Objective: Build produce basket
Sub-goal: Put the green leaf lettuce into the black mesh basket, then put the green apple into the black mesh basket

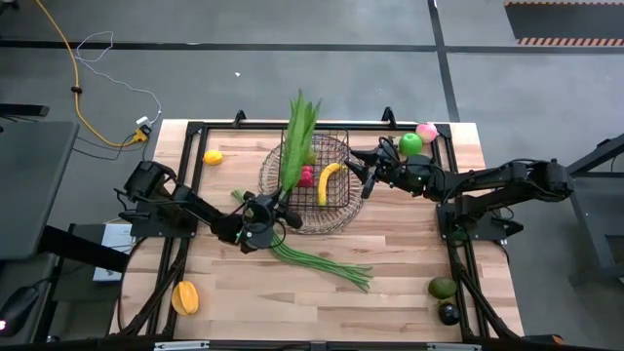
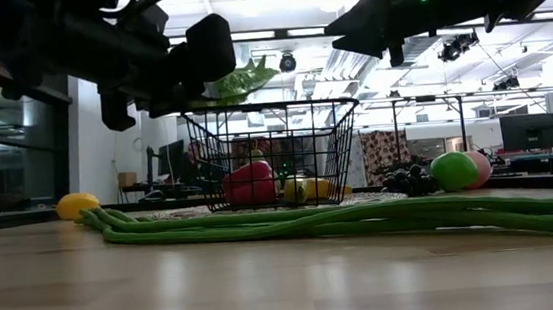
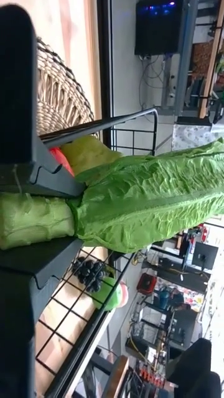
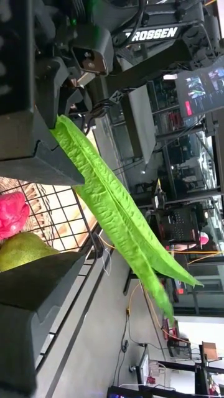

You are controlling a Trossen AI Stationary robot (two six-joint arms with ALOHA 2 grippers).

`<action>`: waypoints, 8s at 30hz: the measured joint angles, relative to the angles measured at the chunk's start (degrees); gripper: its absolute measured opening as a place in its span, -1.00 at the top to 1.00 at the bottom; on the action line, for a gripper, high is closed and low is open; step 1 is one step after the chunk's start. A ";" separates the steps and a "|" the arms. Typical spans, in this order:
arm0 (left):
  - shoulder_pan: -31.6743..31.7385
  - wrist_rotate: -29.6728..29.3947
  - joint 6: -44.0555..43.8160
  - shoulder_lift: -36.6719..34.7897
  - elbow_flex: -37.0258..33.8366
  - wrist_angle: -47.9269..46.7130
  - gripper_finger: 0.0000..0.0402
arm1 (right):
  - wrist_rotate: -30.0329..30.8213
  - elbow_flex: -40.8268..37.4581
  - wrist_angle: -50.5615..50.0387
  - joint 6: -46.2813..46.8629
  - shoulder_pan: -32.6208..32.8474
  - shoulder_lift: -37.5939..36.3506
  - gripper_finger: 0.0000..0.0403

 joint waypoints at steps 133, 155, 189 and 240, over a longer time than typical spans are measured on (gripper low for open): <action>1.57 50.33 36.48 -65.46 -21.95 -20.92 0.01 | 31.92 13.00 -62.01 25.21 -20.96 2.56 -0.84; 1.57 50.35 36.48 -65.44 -21.94 -20.92 0.01 | 27.16 12.97 -65.91 36.58 -30.51 15.56 -0.84; 1.60 50.34 36.50 -65.44 -21.94 -20.89 0.01 | 24.47 12.85 -64.45 33.03 -29.94 15.06 -0.52; 1.60 47.79 36.14 -65.44 -21.94 -20.87 0.01 | 5.40 7.50 -21.65 2.99 10.38 5.31 -0.56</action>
